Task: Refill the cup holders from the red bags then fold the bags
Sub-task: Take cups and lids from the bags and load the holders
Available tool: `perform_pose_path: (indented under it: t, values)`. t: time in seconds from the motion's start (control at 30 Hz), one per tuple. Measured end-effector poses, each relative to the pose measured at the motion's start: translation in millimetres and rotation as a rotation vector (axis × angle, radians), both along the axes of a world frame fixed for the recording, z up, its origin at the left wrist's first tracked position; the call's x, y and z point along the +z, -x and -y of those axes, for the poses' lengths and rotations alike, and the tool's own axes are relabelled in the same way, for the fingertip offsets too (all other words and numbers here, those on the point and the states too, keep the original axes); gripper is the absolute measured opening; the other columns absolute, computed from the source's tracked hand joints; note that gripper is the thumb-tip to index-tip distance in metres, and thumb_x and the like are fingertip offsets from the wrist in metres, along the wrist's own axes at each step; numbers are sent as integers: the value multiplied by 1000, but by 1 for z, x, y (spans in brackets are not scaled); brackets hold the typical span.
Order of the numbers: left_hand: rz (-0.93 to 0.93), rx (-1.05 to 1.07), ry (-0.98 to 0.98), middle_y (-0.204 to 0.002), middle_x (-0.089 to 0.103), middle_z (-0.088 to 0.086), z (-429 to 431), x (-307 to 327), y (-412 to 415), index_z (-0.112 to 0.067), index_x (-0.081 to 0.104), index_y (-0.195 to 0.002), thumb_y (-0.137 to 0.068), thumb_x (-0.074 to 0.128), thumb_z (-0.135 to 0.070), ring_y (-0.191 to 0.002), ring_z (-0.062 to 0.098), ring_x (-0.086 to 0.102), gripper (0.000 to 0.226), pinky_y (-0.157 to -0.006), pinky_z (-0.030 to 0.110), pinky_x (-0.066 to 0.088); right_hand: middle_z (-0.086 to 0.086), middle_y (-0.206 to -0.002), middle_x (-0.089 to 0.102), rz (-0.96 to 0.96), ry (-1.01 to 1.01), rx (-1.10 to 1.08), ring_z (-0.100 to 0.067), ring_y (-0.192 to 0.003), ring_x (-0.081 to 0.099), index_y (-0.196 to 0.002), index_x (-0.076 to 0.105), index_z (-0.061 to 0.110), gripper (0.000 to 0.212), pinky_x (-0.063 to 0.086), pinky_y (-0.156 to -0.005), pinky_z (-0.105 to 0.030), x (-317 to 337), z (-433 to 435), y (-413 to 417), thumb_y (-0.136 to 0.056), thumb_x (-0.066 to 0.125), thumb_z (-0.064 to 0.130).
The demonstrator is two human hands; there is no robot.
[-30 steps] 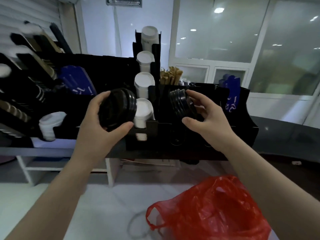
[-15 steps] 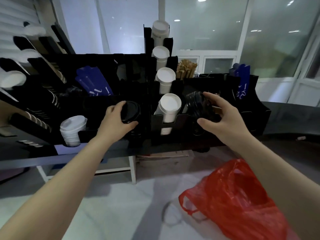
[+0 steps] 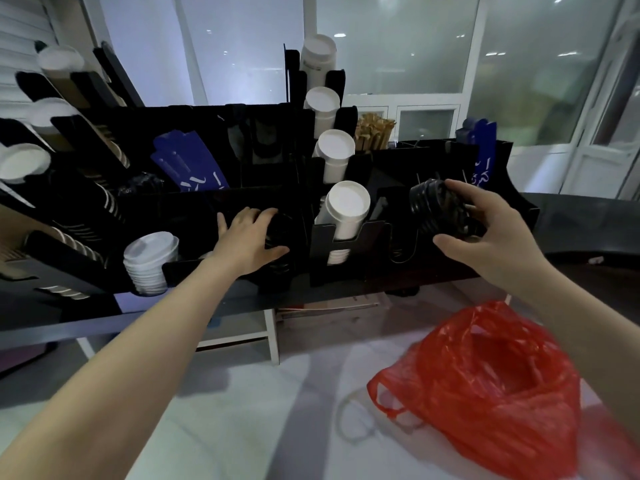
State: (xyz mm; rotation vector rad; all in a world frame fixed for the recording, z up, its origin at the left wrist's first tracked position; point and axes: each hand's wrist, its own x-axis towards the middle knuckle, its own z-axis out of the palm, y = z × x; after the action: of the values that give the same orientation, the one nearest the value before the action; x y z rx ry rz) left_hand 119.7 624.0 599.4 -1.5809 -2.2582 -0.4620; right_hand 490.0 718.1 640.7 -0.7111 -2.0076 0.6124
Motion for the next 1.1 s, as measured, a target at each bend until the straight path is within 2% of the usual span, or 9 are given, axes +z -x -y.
perform_pose_path:
  t: [0.13, 0.27, 0.33, 0.47, 0.57, 0.73, 0.93, 1.0, 1.1]
  values:
    - [-74, 57, 144, -153, 25, 11, -3, -4, -2, -33, 18, -148, -83, 49, -66, -145, 29, 3, 79, -108, 64, -10, 5, -131, 48, 11, -8, 6, -12, -119, 51, -136, 42, 44, 78, 47, -99, -45, 0, -3, 2, -64, 72, 40]
    - [-127, 79, 225, -157, 17, 6, 0, -1, -3, -34, 33, -144, -84, 42, -69, -146, 28, -6, 70, -105, 64, -16, 4, -131, 48, 21, -12, 7, -13, -118, 52, -137, 42, 42, 78, 47, -99, -44, 0, -4, 3, -64, 71, 41]
    - [-143, 73, 202, -156, 22, 3, 7, -5, -4, -32, 34, -144, -85, 42, -67, -146, 28, -3, 69, -106, 64, -14, 4, -131, 47, 35, -11, 10, -13, -118, 51, -138, 43, 41, 77, 47, -100, -44, -1, -6, 5, -66, 72, 39]
    - [-283, -22, 104, -152, 32, -1, 21, -15, -4, -30, 20, -150, -86, 47, -61, -146, 26, 8, 76, -108, 65, -9, 3, -131, 48, 32, 10, 15, -13, -117, 53, -138, 44, 39, 76, 47, -100, -43, -6, -9, 8, -67, 73, 35]
    - [-370, -109, 83, -146, 43, -2, 27, -19, -4, -32, 29, -147, -88, 51, -53, -142, 24, 22, 67, -109, 65, -5, 3, -130, 49, 40, 15, 17, -12, -116, 53, -138, 44, 38, 75, 47, -100, -42, -9, -11, 11, -69, 74, 32]
    - [-281, -44, 186, -139, 50, -6, 19, -15, -14, -32, 35, -144, -88, 52, -50, -130, 22, 38, 62, -109, 64, -4, 4, -130, 48, 55, 4, 25, -11, -117, 52, -137, 44, 38, 74, 47, -100, -41, -13, -17, 12, -72, 76, 27]
    - [-266, 41, 289, -149, 38, -1, 15, -11, -28, -30, 25, -149, -88, 47, -43, -132, 25, 36, 66, -112, 56, 11, 0, -132, 49, 59, 3, -41, -15, -120, 51, -138, 44, 36, 73, 44, -103, -44, -7, -43, 2, -74, 76, 25]
    - [-217, 66, 304, -154, 31, 0, 18, -10, -33, -28, 22, -150, -88, 48, -43, -137, 25, 30, 68, -113, 56, 9, -1, -131, 50, 68, 6, -38, -16, -121, 50, -137, 44, 39, 72, 43, -104, -45, -8, -51, -1, -74, 76, 24]
    - [-108, 85, 264, -160, 10, -1, 25, -15, -43, -24, 16, -151, -90, 47, -36, -145, 23, 8, 70, -114, 55, 0, 0, -132, 50, 93, 8, -38, -16, -119, 52, -137, 44, 38, 72, 44, -103, -45, -14, -63, -6, -74, 76, 27]
